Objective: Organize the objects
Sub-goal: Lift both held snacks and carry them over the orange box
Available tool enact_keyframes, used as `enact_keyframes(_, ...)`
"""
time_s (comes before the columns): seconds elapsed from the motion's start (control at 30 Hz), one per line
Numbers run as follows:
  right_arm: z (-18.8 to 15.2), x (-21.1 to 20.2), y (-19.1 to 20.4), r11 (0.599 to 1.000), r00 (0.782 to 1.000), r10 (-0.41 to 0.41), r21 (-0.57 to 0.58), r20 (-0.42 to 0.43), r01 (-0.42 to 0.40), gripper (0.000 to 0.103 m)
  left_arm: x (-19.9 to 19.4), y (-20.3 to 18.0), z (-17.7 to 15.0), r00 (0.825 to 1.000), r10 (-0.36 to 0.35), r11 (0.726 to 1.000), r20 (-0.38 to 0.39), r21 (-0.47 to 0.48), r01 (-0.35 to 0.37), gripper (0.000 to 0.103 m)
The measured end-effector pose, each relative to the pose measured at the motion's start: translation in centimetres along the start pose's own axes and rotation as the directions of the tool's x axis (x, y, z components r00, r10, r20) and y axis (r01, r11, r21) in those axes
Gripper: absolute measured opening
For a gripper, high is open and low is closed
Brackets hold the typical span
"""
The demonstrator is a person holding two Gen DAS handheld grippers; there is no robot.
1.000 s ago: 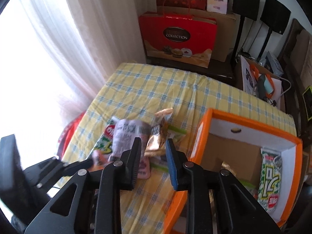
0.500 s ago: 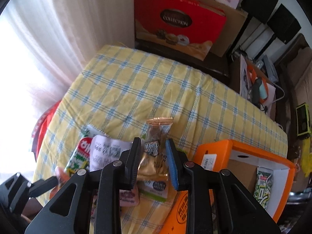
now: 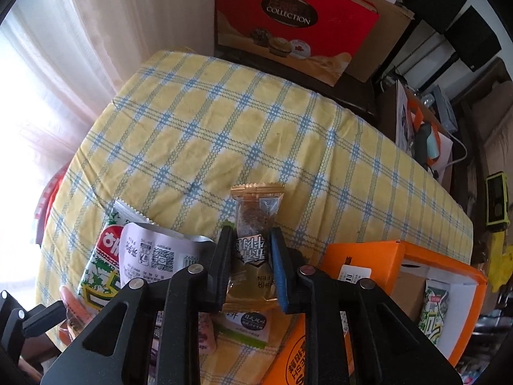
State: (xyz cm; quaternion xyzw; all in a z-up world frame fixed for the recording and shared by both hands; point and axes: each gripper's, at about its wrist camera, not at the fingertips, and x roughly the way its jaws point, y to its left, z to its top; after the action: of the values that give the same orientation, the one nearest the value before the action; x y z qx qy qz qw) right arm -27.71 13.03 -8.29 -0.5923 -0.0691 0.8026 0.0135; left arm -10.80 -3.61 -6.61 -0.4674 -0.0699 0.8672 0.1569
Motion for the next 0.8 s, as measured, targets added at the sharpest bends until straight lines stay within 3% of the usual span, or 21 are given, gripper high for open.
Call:
enact_keyframes(0.27,-0.3,-3.1,-0.7,0.998,0.994,0.052,0.024,0.093,-0.055,0.021,-0.8,0.0,0.7,1.0,0.004,1.0,0.024,-0.011,-0.004,0.051)
enact_keyframes(0.43,-1.1,-6.7,-1.5,0.992,0.98,0.113,0.039,0.162,-0.121,0.021,-1.6,-0.4,1.5,0.999,0.015,1.0,0.046,-0.017,-0.015,0.051)
enact_keyframes(0.8,-4.2,-11.8,-3.2,0.984,0.957,0.161,0.04,0.242,-0.176,0.021,-2.6,-2.8,2.7,0.998,-0.001,1.0,0.07,-0.004,0.001,0.051)
